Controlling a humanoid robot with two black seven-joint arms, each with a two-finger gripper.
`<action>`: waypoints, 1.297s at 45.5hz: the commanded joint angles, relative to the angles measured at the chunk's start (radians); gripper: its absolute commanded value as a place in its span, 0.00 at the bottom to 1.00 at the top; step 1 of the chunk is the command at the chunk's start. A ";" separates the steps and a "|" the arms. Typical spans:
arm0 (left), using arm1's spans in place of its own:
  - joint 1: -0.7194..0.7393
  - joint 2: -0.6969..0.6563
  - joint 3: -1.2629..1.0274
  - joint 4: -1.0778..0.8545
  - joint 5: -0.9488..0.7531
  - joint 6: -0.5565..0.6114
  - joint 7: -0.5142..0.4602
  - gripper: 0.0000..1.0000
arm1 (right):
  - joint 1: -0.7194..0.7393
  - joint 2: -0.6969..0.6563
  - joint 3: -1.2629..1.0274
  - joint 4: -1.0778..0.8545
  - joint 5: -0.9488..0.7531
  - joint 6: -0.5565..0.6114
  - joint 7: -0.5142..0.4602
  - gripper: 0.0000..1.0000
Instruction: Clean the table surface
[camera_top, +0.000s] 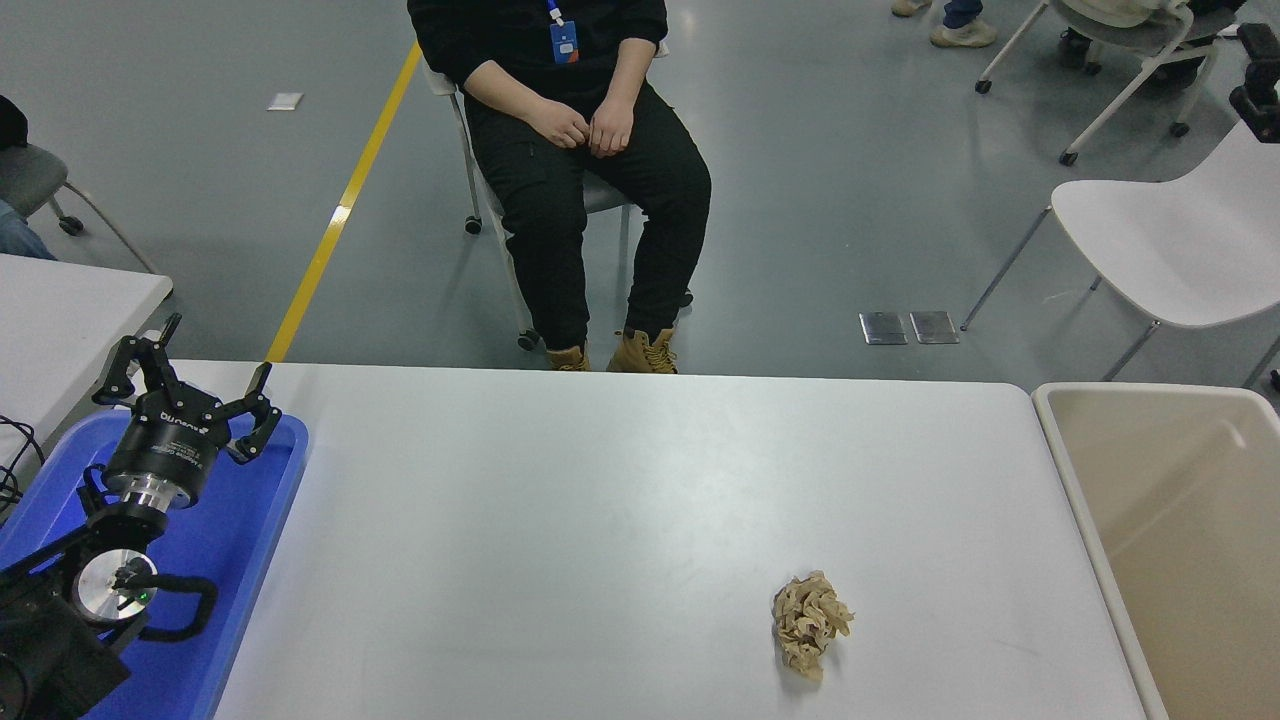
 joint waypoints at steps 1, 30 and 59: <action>0.000 0.000 0.001 0.000 0.000 0.000 0.000 1.00 | -0.152 0.085 0.085 0.021 -0.001 0.003 0.051 0.99; 0.000 -0.001 -0.001 0.000 0.000 0.000 0.000 1.00 | -0.347 0.236 0.091 0.009 -0.001 0.003 0.100 0.99; 0.000 -0.001 0.001 0.000 0.000 0.000 0.000 1.00 | -0.336 0.185 0.038 0.006 -0.001 0.002 0.106 0.99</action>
